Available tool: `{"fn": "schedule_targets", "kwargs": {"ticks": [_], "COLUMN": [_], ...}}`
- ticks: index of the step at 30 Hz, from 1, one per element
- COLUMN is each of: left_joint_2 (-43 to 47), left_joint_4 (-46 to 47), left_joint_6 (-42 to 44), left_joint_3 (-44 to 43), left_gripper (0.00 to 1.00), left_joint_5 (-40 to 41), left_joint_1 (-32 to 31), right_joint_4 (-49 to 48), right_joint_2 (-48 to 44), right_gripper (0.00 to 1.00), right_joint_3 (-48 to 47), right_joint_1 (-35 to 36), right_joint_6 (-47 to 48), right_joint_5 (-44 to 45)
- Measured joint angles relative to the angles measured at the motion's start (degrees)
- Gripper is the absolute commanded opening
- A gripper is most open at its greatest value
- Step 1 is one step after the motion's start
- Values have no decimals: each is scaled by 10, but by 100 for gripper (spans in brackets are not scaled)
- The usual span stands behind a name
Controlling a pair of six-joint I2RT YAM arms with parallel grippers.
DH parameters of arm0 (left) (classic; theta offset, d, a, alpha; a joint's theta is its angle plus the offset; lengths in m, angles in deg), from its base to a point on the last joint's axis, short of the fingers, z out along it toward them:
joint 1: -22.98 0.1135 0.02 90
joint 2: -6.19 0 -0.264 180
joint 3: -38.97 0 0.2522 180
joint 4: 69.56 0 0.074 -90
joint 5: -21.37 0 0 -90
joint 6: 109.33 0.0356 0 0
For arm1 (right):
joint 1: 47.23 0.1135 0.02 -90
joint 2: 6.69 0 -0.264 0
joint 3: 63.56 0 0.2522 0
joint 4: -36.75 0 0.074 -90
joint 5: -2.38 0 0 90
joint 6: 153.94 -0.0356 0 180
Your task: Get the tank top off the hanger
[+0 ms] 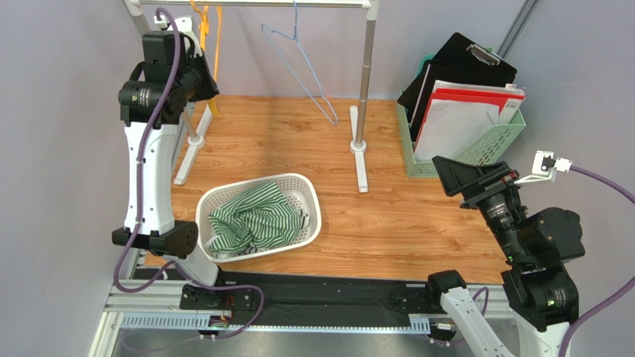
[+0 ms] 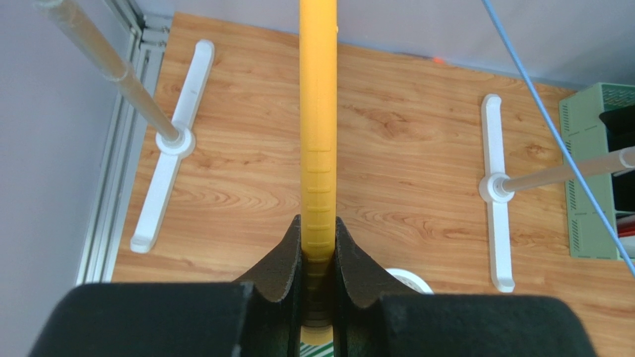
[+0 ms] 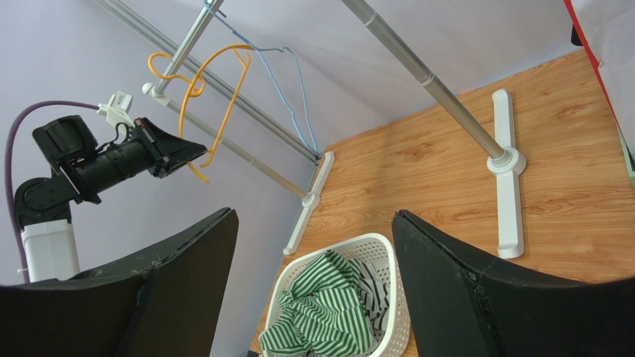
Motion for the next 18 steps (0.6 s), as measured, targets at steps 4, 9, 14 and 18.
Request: {"fn": "schedule_targets", "kwargs": {"ticks": [4,9,14,18], "left_joint_2": [-34,-42,-7,17], "left_joint_4": [-32,-31,0,-3], "left_joint_6": [-18,-27,-33,-40], "left_joint_3": [-29,-11,53,81], "left_gripper": [0,0,28,99], "left_joint_5": [-18,-29,-30,-25], "left_joint_1": [26,34,34,34], "right_joint_4": [0,0,0,-1], "right_joint_2": [0,0,3,17], "right_gripper": [82,82,82,82], "right_joint_3": [0,0,0,0], "right_joint_1": [0,0,0,0], "right_joint_6": [0,0,0,0], "right_joint_5": [0,0,-8,-23]}}
